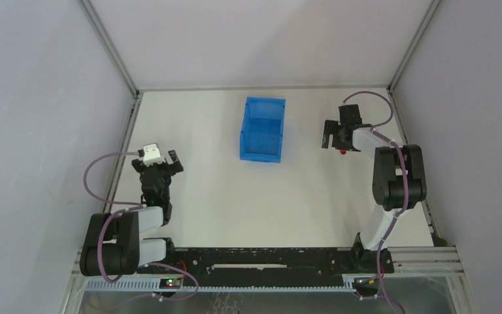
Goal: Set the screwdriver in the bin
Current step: Pick up the screwdriver from the center of the board.
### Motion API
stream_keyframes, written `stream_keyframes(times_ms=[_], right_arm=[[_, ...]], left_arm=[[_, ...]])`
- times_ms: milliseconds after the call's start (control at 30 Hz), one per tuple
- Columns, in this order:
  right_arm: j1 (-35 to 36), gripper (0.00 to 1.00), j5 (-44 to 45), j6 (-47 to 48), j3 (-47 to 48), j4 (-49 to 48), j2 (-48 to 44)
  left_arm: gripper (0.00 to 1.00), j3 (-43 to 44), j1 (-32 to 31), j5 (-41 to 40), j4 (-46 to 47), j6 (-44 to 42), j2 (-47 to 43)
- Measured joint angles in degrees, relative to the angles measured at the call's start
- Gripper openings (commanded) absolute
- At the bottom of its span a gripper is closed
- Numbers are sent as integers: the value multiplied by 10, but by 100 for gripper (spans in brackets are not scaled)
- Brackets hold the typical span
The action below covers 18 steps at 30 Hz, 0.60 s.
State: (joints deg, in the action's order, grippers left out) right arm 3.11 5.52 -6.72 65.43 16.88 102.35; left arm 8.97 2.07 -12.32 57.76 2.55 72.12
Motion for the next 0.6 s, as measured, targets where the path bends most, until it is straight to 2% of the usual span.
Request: stream_keyframes(times_ms=[133, 300, 600], right_arm=[[-1, 89, 5, 3, 10, 1, 39], [-7, 63, -2, 4, 39, 10, 67], [-16, 25, -9, 1, 64, 17, 86]], left_arm=[[100, 0, 0, 0, 0, 0, 0], [100, 0, 0, 0, 0, 0, 0], [100, 0, 0, 0, 0, 0, 0]])
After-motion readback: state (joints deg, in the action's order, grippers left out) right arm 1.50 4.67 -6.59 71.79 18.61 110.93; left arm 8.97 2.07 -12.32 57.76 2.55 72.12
